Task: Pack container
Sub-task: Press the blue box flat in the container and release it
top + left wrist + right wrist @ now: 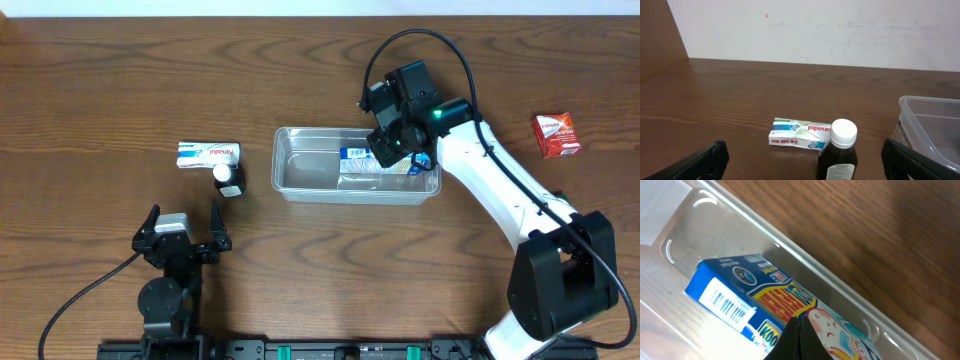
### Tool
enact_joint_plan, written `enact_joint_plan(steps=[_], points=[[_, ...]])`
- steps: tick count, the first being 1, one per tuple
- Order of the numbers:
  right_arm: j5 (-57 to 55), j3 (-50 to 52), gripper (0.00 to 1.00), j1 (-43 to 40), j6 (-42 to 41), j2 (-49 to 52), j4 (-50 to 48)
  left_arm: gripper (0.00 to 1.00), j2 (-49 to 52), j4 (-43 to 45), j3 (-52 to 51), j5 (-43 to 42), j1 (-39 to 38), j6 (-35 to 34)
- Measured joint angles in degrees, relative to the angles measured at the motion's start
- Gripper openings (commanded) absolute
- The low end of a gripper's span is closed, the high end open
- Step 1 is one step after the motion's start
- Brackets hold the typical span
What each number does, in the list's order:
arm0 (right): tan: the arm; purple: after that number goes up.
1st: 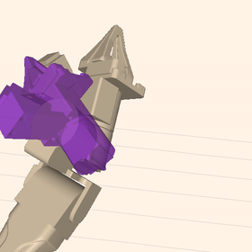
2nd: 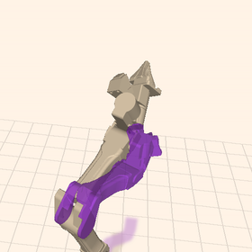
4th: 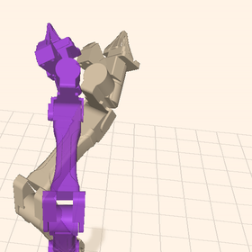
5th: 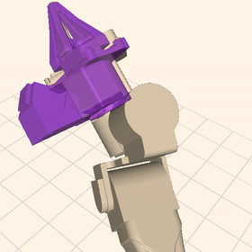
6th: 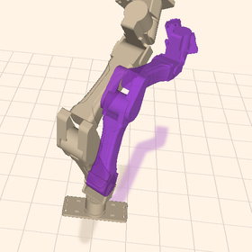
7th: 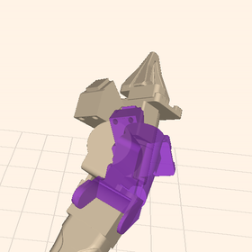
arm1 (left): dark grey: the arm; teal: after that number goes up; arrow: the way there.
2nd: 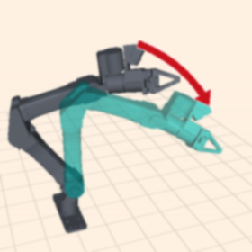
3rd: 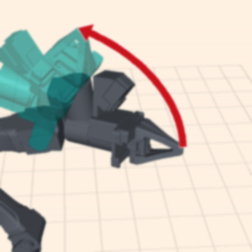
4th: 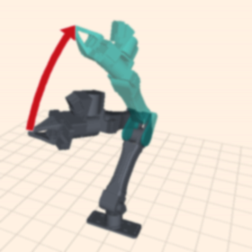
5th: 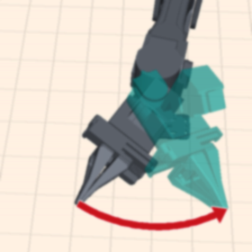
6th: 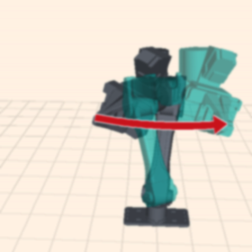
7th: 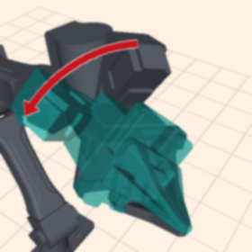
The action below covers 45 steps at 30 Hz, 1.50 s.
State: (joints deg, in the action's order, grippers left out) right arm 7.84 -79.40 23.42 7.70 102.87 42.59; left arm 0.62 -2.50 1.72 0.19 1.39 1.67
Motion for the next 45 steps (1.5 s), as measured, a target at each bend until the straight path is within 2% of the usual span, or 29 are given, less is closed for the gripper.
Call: enact_joint_plan(steps=[15,26,37,45], points=[[1.18,0.00,0.01,0.00,0.00,0.00,5.84,0.98,0.00,0.00,0.00,0.00,0.00,0.00],[2.47,-0.52,0.01,0.00,-1.29,0.00,5.09,0.98,0.00,0.00,0.00,0.00,0.00,0.00],[5.53,-5.14,0.01,0.02,-2.23,-0.59,16.72,0.98,0.00,0.00,0.00,0.00,0.00,0.00],[6.49,-5.14,0.01,0.00,-2.32,-0.59,17.84,0.98,0.00,0.00,0.00,0.00,0.00,0.00]])
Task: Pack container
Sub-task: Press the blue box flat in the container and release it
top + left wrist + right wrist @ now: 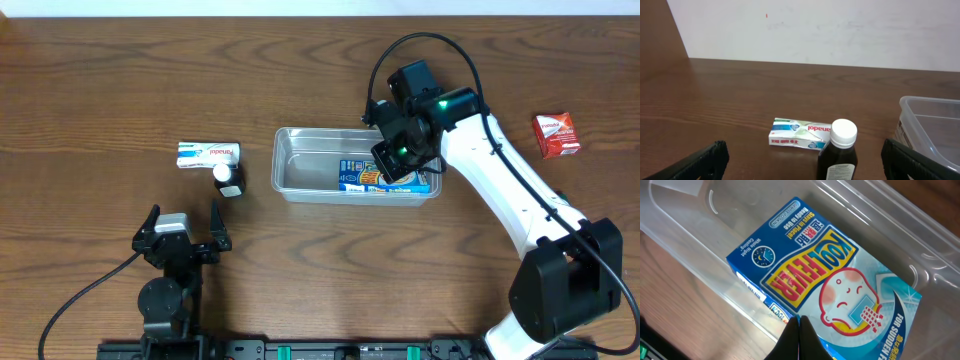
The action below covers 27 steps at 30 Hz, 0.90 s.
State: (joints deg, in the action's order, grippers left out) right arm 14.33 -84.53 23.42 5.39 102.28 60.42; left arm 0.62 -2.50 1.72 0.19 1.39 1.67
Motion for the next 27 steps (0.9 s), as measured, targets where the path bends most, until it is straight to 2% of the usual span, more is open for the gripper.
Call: enact_joint_plan(steps=[27], points=[[0.28,8.37,0.01,0.00,-0.02,-0.02,-4.59,0.98,0.00,0.00,0.00,-0.02,0.00,0.00]])
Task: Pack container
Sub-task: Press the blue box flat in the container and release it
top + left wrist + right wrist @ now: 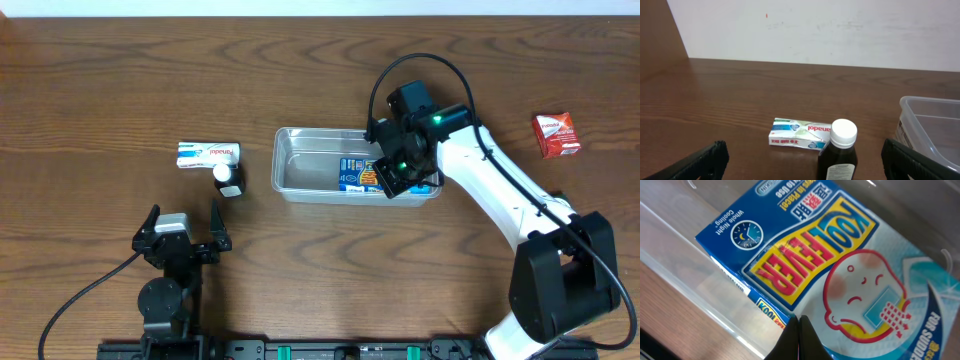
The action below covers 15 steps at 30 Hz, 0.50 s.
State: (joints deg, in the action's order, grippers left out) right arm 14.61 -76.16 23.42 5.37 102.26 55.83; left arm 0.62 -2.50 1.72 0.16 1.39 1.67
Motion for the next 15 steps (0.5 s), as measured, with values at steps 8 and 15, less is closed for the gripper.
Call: enact_joint_plan(steps=[8,15], points=[[0.00,0.59,0.01,0.00,0.00,0.00,-0.20,0.98,0.00,0.00,0.00,0.02,0.00,0.00],[0.00,0.61,0.01,0.00,0.00,0.02,-2.40,0.98,0.00,0.00,0.00,0.00,0.00,0.00]])
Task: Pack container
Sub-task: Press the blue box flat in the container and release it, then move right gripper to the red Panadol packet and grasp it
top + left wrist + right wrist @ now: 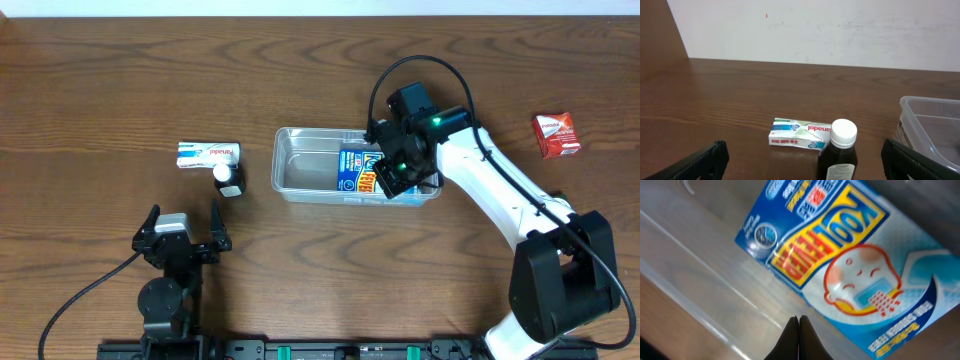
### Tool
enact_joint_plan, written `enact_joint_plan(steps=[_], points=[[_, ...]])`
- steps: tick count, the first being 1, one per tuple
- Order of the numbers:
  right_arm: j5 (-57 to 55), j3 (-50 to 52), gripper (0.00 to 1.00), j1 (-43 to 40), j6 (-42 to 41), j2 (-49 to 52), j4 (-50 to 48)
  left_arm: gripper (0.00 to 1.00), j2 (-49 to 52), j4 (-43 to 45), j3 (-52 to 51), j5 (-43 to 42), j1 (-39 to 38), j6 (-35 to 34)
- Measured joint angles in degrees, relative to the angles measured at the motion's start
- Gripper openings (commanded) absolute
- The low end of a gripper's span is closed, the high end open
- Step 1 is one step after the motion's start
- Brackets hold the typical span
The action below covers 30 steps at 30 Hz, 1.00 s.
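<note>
A clear plastic container (300, 175) stands mid-table. In its right half lies a blue Kool Fever box (362, 170), face up (840, 265). My right gripper (799, 321) is shut with nothing between its fingers, down inside the container just beside the box; in the overhead view it (385, 178) covers the box's right part. A white Panadol box (209, 153) and a dark bottle with a white cap (229, 179) sit left of the container, also seen in the left wrist view (800, 134) (838, 152). My left gripper (800, 160) rests open near the front edge, well short of the bottle.
A small red box (556, 135) lies at the far right of the table. The container's corner (927, 125) shows at the right of the left wrist view. The left half of the container holds nothing.
The Kool Fever box has turned and slid in the container, now lying more upright across its width. My shut right gripper sits at the box's edge over bare container floor. The left arm is unchanged.
First my shut right gripper was at the container's far right rim with the blue box lying inside beneath it. Then it was over the box at the near wall, then lower and closer. Now the box has been turned. The left gripper stayed open and still throughout.
</note>
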State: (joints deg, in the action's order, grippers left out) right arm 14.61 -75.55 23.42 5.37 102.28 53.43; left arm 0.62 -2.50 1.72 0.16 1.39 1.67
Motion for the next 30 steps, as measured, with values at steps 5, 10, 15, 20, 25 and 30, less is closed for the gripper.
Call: enact_joint_plan(steps=[5,10,15,20,25,30], points=[[-0.02,-1.77,0.01,0.00,-0.04,0.00,0.31,0.98,0.00,0.00,0.00,0.02,0.00,0.00],[-0.20,-13.55,0.61,-0.22,-0.48,0.00,4.66,0.98,0.00,0.02,0.00,0.00,0.00,0.00],[-0.09,-27.04,0.99,-2.58,-0.46,-0.13,3.72,0.98,0.00,0.00,0.00,0.02,0.00,0.00],[-1.44,-31.56,0.99,-6.60,-0.37,-0.76,2.89,0.98,0.00,0.00,0.00,0.02,0.00,0.00],[-9.84,-31.61,0.98,-11.78,-0.79,-0.76,3.34,0.98,0.00,0.00,0.00,0.00,0.00,0.00],[-23.15,-30.51,0.99,-18.86,-1.05,-0.76,-0.39,0.98,0.00,0.00,0.00,0.02,0.00,0.00]])
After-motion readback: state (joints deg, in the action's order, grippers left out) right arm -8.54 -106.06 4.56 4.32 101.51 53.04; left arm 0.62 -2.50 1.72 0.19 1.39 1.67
